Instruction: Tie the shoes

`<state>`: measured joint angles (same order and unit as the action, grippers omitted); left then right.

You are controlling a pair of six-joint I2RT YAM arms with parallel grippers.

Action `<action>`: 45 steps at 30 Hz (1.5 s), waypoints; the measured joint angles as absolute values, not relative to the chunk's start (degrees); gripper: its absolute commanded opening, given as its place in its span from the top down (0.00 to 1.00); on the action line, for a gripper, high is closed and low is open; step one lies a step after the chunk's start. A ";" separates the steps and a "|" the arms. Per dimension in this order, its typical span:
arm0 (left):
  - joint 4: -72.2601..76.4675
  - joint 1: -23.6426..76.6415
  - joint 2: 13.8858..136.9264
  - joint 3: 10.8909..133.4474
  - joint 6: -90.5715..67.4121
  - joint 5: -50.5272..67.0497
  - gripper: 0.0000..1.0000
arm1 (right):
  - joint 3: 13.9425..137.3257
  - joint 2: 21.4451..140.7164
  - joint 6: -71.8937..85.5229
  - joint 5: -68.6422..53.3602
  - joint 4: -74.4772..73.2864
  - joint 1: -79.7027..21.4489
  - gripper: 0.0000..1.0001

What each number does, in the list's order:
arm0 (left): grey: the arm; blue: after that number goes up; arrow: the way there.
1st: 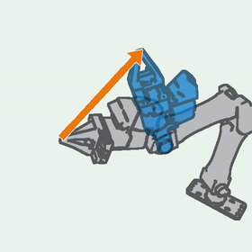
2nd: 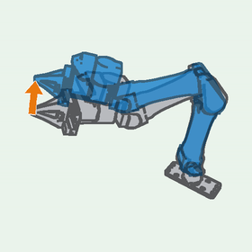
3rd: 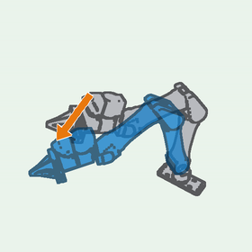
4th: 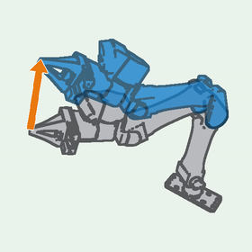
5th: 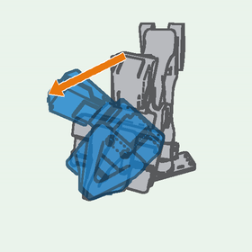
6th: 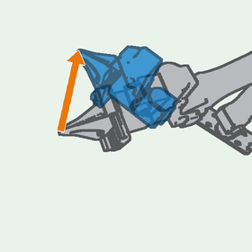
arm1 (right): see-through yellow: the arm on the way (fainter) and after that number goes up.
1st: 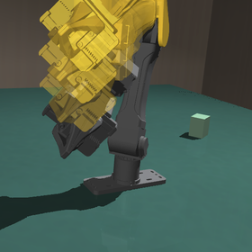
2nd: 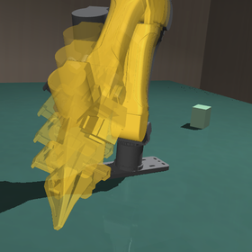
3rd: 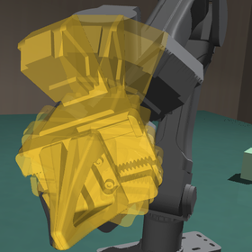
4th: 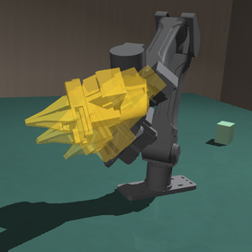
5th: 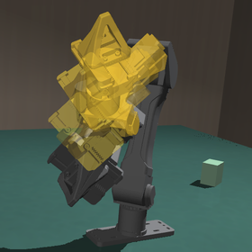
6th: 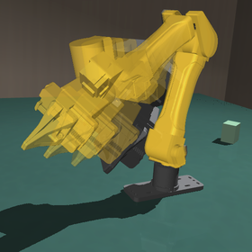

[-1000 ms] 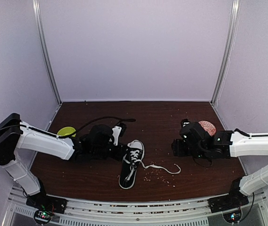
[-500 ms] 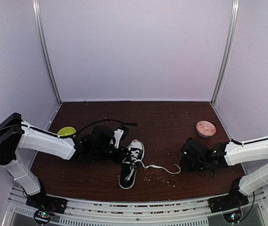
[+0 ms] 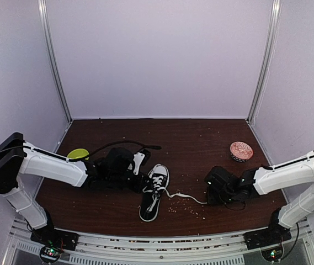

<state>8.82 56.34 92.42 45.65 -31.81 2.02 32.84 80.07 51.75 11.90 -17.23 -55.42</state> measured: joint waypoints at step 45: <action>8.97 51.35 93.12 50.22 -24.47 22.87 0.94 | 68.29 73.87 29.87 18.09 -19.07 -56.77 1.00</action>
